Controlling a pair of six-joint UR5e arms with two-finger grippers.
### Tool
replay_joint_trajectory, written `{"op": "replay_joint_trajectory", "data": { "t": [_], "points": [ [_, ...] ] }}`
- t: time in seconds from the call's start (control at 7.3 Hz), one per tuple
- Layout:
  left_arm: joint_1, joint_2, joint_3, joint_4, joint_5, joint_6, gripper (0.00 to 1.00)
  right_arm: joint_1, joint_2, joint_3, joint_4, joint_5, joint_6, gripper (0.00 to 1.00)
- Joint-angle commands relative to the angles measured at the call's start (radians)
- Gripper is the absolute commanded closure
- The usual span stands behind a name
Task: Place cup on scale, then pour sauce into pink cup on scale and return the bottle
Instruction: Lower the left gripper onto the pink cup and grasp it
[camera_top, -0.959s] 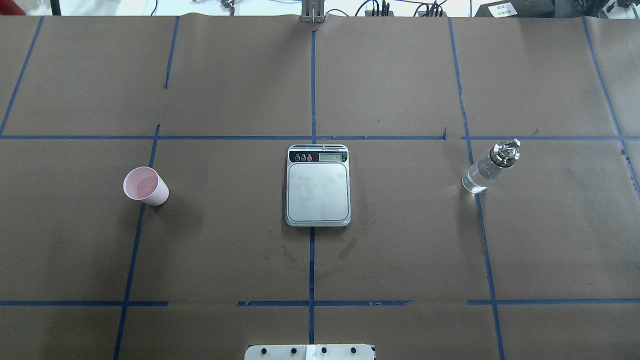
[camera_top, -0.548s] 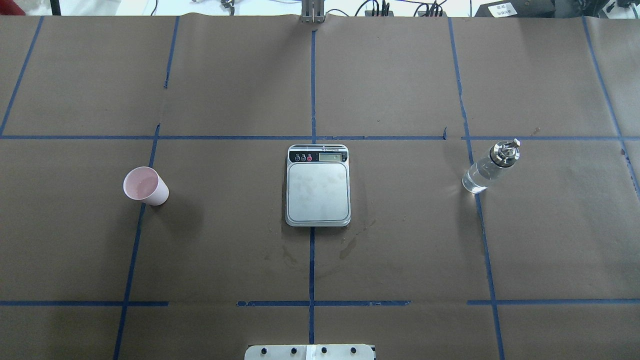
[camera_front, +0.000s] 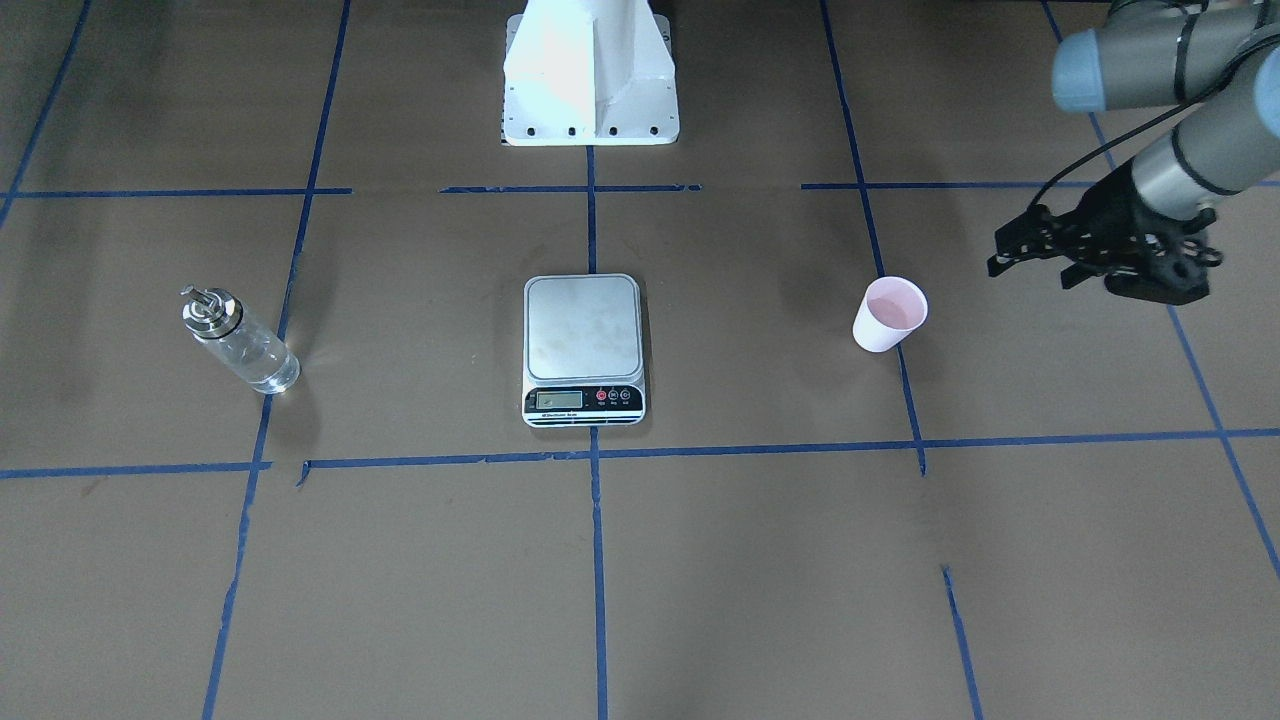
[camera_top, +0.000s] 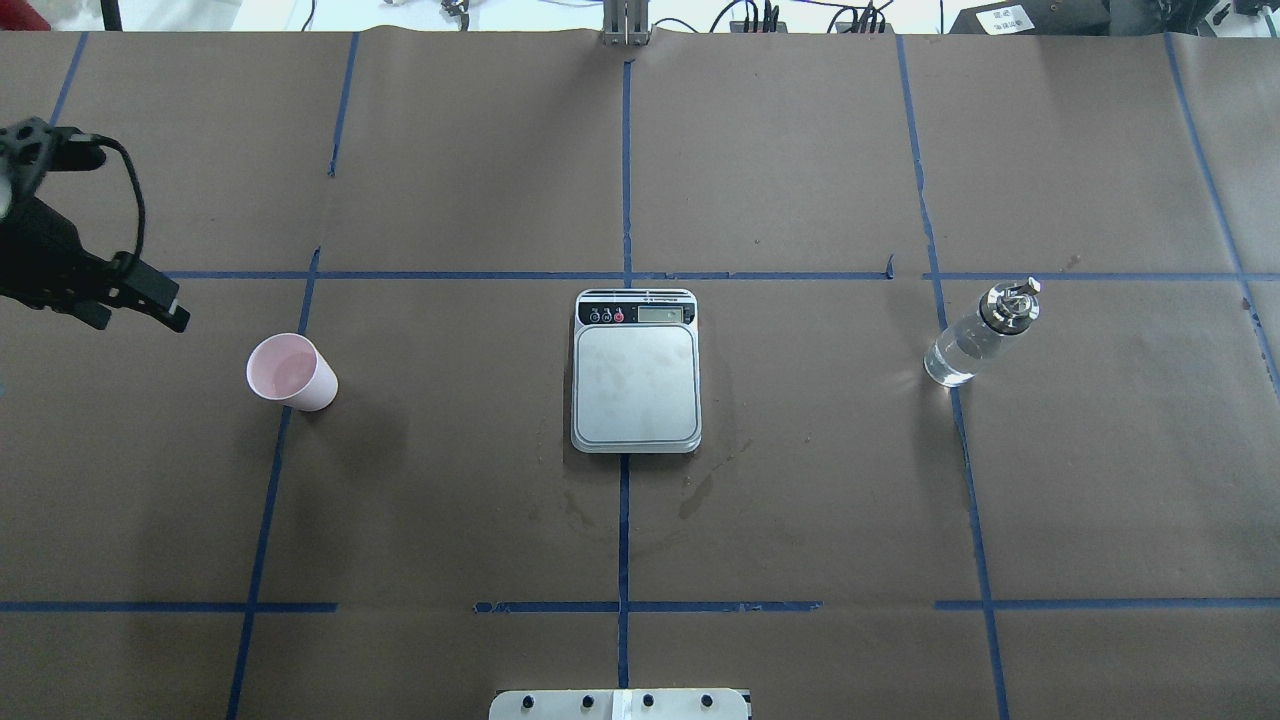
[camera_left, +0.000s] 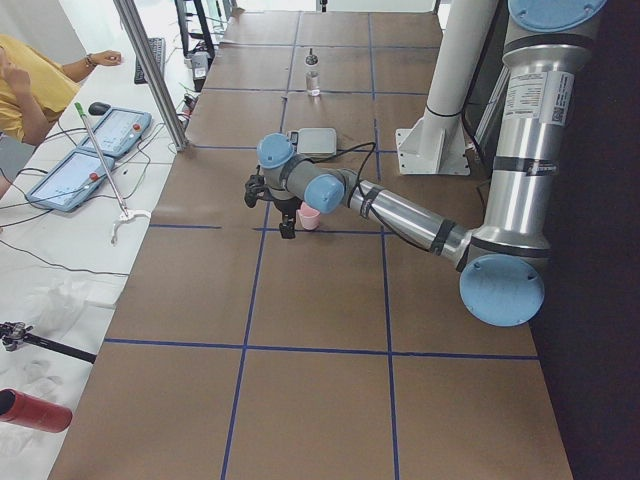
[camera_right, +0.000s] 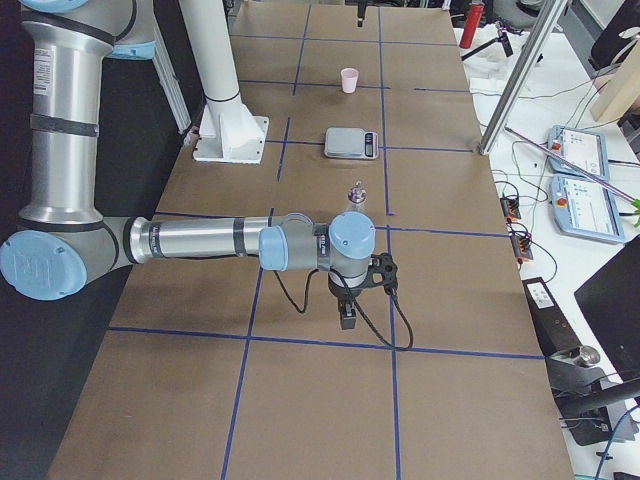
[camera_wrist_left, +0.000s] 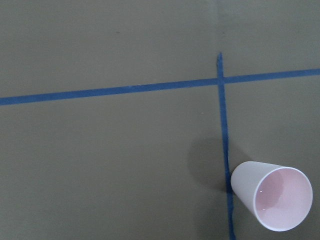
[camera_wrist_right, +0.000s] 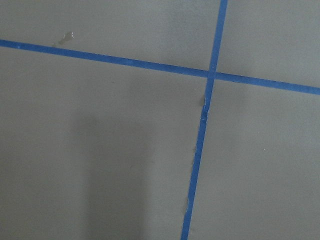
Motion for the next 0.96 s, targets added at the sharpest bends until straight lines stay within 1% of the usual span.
{"op": "replay_joint_trajectory", "data": {
  "t": [0.0,0.27,0.68,0.82],
  "points": [
    [0.066,-0.024,0.018,-0.012,0.067,-0.041,0.00,-0.002,0.000,0.000,-0.002,0.033,0.003,0.00],
    [0.095,-0.075,0.076,-0.020,0.070,-0.045,0.00,-0.002,0.000,0.002,0.012,0.035,-0.002,0.00],
    [0.120,-0.086,0.127,-0.054,0.072,-0.045,0.00,-0.002,-0.014,-0.001,0.057,0.032,0.001,0.00],
    [0.131,-0.086,0.144,-0.087,0.072,-0.045,0.00,-0.002,-0.014,-0.001,0.057,0.034,0.001,0.00]
  ]
}}
